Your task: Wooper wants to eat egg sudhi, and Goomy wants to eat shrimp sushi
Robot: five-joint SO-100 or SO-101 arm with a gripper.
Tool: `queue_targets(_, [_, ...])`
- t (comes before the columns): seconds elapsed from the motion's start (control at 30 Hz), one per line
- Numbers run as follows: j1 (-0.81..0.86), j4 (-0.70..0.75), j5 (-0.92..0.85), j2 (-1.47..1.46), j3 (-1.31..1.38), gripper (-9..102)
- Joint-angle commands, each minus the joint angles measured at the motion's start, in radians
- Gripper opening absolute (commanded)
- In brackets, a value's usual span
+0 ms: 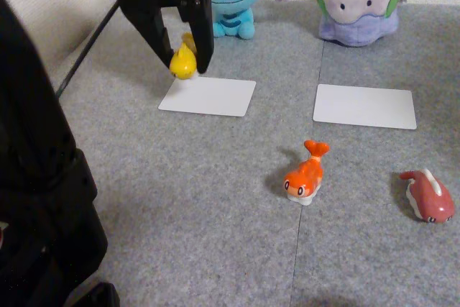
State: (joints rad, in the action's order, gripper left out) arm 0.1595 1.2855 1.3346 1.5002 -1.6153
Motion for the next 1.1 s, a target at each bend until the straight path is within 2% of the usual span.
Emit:
queue_targets(0.0, [-0.006,-0.017,0.015,-0.149,0.137,4])
queue_targets(0.3, [0.005,-0.067,0.037,-0.468,0.351,5])
queue_targets(0.4, [0.006,-0.091,0.049,-0.518,0.367,13])
queue_targets(0.57, [-0.005,-0.078,0.074,-0.525,0.368,34])
queue_targets(0.67, [-0.009,-0.048,0.077,-0.469,0.368,39])
queue_targets(0.8, [-0.009,0.015,0.080,-0.330,0.368,40])
queue_targets(1.07, [0.009,0.241,0.008,-0.002,0.360,39])
